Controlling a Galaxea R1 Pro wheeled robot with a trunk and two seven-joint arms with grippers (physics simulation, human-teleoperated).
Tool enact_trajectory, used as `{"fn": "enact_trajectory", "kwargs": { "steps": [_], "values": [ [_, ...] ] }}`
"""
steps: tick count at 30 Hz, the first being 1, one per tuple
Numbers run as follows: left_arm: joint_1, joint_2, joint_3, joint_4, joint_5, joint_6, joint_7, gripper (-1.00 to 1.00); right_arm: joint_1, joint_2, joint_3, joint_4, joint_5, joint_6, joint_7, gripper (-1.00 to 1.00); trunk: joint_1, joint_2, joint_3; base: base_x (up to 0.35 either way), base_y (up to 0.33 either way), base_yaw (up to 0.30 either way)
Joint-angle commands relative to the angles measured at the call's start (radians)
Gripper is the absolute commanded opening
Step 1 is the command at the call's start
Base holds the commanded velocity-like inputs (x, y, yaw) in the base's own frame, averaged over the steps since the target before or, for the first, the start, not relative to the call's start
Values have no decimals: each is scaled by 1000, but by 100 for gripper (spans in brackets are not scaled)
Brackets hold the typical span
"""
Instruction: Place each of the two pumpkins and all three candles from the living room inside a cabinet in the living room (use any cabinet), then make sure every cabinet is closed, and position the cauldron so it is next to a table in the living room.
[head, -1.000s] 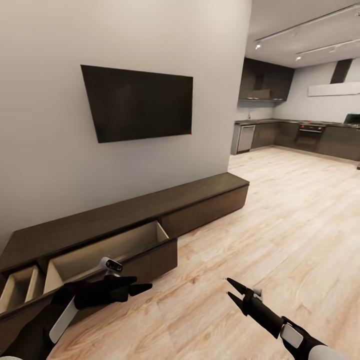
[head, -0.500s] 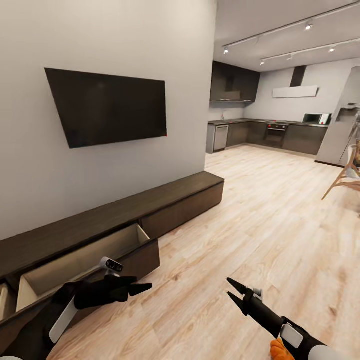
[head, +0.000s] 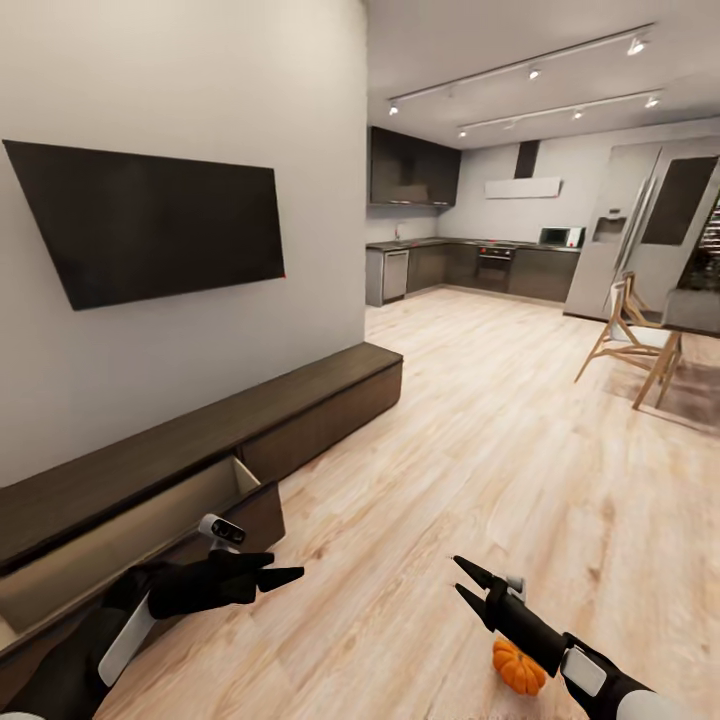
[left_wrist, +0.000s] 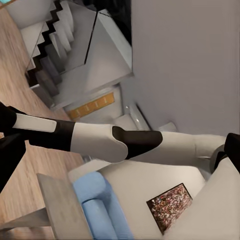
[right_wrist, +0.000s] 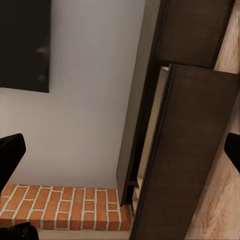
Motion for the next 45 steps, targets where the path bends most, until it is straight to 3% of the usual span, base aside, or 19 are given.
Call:
{"fn": "enact_trajectory", "kwargs": {
  "steps": [1, 10, 23, 35, 45],
  "values": [
    [-1, 1, -3, 0, 2, 11, -4, 100, -1, 0, 8, 0, -10, 9, 2, 100, -4, 7, 2, -1, 0, -289],
    [-1, 0, -3, 0, 3, 9, -4, 100, -1, 0, 8, 1, -12, -10, 2, 100, -39, 70, 30, 0, 0, -289],
    [-2, 0, -3, 0, -1, 6, -4, 100, -1, 0, 8, 2, -13, -17, 2, 100, -39, 70, 30, 45, 0, -289],
    [-2, -1, -3, 0, -4, 4, -4, 100, -1, 0, 8, 2, -13, -17, 2, 100, -39, 70, 30, 298, 0, -282],
    [-2, -2, -3, 0, -4, 4, 3, 100, -1, 0, 8, 0, -12, -16, 2, 100, -39, 70, 30, 339, 2, -41]
  ]
}}
